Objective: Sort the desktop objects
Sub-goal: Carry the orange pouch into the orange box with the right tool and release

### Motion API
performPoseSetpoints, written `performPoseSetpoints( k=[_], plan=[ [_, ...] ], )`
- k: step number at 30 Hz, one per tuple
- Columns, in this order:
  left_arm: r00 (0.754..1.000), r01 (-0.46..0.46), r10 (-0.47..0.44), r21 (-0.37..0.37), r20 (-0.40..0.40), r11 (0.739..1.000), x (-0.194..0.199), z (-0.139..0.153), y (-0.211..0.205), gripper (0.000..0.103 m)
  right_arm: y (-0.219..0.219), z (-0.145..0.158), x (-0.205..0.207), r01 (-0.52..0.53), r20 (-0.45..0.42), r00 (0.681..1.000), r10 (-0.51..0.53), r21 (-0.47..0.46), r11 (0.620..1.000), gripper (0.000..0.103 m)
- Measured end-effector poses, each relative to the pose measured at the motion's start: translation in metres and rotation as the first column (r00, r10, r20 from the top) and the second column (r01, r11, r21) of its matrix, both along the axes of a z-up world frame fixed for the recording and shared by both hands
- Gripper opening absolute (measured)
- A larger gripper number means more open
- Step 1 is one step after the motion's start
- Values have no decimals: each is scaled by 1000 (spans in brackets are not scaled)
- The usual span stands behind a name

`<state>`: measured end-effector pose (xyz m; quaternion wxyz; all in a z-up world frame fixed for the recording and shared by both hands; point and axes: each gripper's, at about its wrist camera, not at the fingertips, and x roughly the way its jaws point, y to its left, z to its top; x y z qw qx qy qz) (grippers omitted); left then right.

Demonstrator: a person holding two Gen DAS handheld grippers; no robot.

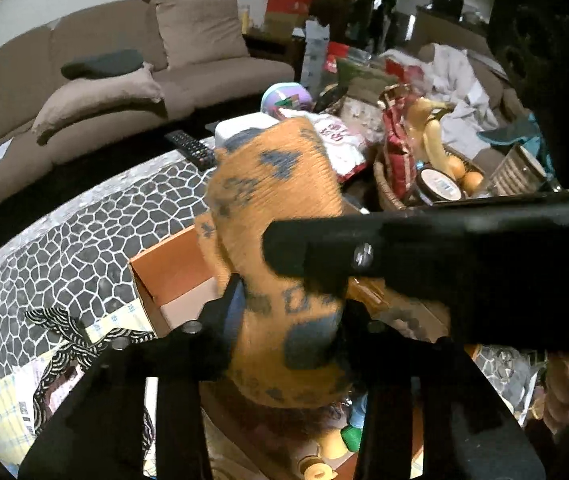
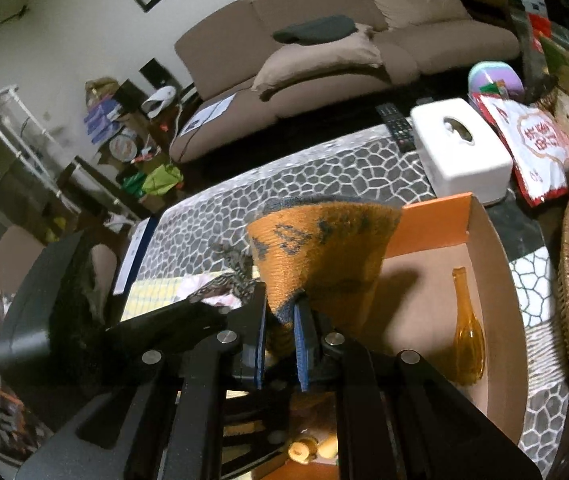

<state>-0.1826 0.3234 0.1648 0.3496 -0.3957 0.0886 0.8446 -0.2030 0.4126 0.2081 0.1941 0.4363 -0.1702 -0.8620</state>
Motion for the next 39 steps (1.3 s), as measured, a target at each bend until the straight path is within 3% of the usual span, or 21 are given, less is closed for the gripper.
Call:
performPoseSetpoints(
  k=[2,11,19,22,26,32,39],
  plan=[
    [1000,-18,18,11,19,1000,-3,-7,-7,55,6,-9,-8,14,13,1000,-14,-13,1000,11],
    [999,-42,40,69,33,997,-7,-9,-54,55,2,-49,-34,-10,81,997,14,-52,999,11],
    [994,-107,104,117,30,987,-18,-5,-97,55,-13,-46,-35,-103,79,990,120,-193,976,11],
    [992,-119,115,109,44,987,-21,-11,-102,55,-7,-58,-46,-85,116,987,106,-174,981,11],
    [993,-115,110,94,49,989,-22,-19,-101,55,9,-89,-61,-22,196,980,38,-80,997,11],
    [993,-107,102,84,61,991,-24,-31,-95,55,30,-108,-74,17,214,976,-38,97,995,11],
    [993,-95,90,73,72,993,-27,-42,-86,55,32,-122,-88,14,204,975,-93,358,934,14]
  ],
)
